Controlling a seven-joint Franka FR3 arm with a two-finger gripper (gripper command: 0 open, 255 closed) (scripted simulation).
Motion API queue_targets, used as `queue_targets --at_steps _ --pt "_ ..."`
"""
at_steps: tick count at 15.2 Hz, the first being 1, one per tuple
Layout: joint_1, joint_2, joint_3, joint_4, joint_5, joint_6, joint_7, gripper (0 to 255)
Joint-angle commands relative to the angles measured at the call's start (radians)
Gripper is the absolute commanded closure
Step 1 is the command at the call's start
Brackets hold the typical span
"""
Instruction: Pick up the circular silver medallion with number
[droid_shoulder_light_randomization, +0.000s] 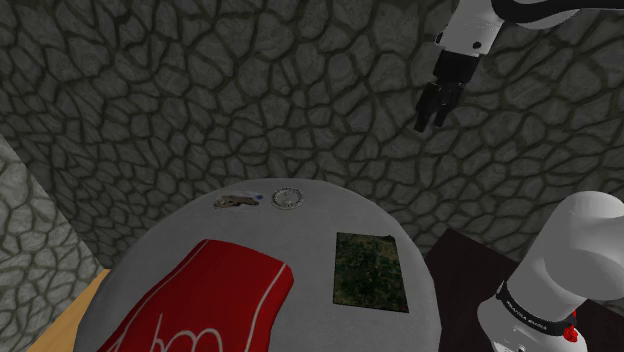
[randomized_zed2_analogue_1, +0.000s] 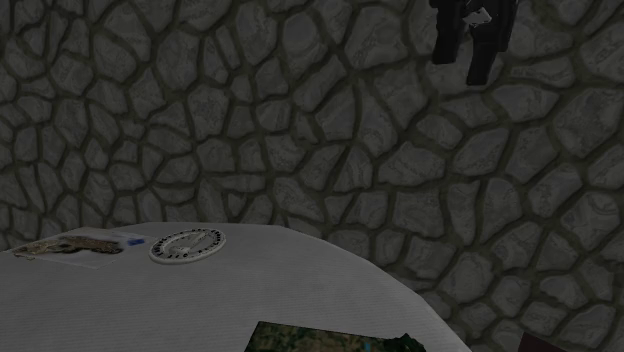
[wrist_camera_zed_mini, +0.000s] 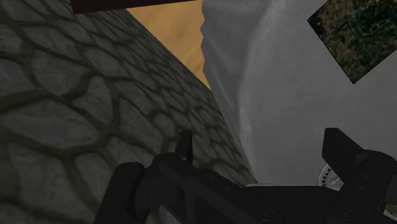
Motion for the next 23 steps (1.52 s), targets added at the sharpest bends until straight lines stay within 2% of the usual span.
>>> queue_targets --at_steps 1,12,23 --pt "0.0 0.0 0.0 0.0 0.0 0.0 0.0 0" --pt "0.034 0.389 0.135 0.152 0.104 0.138 0.234 0" --pt "0.071 0.83 0.21 0.451 0.141 0.194 0.447 0"
